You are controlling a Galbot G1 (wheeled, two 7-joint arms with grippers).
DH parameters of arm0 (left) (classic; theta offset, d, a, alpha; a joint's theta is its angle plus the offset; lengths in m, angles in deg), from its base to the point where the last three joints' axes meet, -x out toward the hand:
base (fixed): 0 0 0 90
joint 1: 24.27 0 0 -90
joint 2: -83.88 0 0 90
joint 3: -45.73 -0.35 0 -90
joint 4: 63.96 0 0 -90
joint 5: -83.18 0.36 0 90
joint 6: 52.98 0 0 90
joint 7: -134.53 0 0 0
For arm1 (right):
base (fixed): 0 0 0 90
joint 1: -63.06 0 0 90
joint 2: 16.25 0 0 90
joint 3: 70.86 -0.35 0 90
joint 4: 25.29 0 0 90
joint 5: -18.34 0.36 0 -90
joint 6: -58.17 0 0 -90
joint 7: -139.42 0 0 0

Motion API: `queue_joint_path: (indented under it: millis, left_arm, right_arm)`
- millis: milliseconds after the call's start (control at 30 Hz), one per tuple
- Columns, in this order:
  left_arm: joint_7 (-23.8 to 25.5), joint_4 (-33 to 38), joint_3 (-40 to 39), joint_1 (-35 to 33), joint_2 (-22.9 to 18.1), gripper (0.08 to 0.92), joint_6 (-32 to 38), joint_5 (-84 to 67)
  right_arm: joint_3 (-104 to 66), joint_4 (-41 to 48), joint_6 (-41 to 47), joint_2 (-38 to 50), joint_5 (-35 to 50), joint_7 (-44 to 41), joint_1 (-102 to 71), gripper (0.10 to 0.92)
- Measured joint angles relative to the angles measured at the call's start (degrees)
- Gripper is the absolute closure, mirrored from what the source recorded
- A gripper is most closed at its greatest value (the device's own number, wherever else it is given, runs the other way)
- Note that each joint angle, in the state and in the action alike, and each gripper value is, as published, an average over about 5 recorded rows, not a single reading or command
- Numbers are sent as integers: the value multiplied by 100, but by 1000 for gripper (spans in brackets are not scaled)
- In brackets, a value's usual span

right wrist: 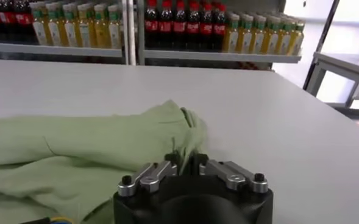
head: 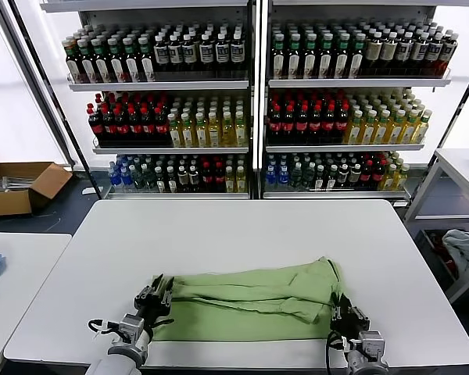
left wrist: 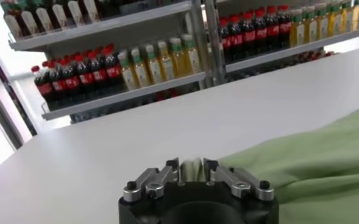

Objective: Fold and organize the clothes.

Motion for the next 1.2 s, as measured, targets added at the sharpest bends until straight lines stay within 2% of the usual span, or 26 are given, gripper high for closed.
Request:
queue_joint_path:
  millis: [333,500,1100,1200]
  left_arm:
    - [-269,330,181,-120,-249,316,-233,1]
    - [-407,353,255,-212,-431,196,-340,-120]
    - [-570,243,331,-332,-731,179,-536,-857]
    - [-567,145,346,-307,-742,225,-538,-957]
  right_arm:
    - [-293,-639,-69,44,260,72,45,315]
    - [-332,-846,-73,50,370,83,112,217]
    - [-303,-1083,-149,76,418,74,96,203]
    - [-297,-1090,-164,75,418,68,75,203]
